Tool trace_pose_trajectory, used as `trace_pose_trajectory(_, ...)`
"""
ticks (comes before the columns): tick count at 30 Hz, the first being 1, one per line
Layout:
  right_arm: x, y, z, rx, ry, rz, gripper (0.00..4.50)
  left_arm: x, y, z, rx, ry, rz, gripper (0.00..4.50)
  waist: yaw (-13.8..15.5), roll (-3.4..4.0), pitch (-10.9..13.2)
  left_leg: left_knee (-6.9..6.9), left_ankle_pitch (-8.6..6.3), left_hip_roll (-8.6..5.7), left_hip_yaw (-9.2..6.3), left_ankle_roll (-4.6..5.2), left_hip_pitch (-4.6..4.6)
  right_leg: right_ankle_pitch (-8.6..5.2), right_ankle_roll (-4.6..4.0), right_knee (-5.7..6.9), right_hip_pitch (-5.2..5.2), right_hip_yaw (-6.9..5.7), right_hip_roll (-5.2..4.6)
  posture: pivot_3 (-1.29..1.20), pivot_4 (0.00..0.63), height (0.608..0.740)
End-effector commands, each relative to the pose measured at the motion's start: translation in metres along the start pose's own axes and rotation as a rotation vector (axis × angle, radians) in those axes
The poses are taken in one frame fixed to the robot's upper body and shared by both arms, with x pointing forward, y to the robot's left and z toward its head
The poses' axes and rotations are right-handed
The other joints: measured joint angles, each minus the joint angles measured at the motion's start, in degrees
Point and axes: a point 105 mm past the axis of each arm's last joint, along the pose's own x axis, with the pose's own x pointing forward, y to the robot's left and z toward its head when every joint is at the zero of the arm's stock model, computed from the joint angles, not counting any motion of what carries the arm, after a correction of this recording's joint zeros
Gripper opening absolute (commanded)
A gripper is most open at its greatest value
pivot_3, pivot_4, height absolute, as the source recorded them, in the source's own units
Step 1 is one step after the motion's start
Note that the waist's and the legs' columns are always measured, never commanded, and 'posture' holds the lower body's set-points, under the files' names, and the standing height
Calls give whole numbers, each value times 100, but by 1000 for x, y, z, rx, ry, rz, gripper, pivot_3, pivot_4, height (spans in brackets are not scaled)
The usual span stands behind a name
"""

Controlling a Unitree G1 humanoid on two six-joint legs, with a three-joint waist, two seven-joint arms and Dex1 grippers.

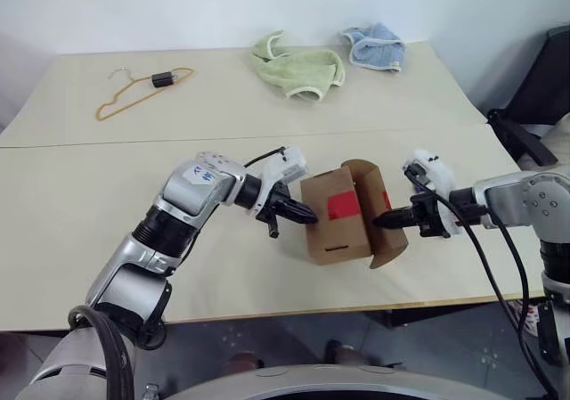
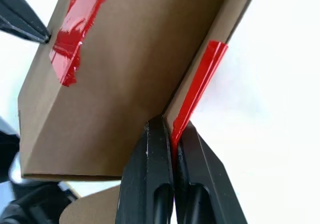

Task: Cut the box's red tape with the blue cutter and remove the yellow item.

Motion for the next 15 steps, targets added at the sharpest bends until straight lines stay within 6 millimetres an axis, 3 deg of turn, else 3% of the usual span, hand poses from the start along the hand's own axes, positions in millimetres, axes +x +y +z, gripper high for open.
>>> trace_pose_trajectory(1,-19,9,27,-74,-71,-28,45,12,7,-21,-56,52,44,0,-11,0,0,0,0,0,1,0,-1,0,1,0,0,0,0,0,150,740)
trace_pose_trajectory(11,-35,9,50,-137,-54,-173,45,16,12,-26,-80,25,72,0,-13,0,1,0,-2,0,0,4,-8,4,2,-11,-3,-2,-2,0,150,740)
trace_pose_trajectory(15,-36,18,51,-177,-33,-187,45,18,16,-25,-78,10,87,0,-23,0,2,4,-1,1,3,1,-75,7,4,-7,-74,-3,-1,0,150,740)
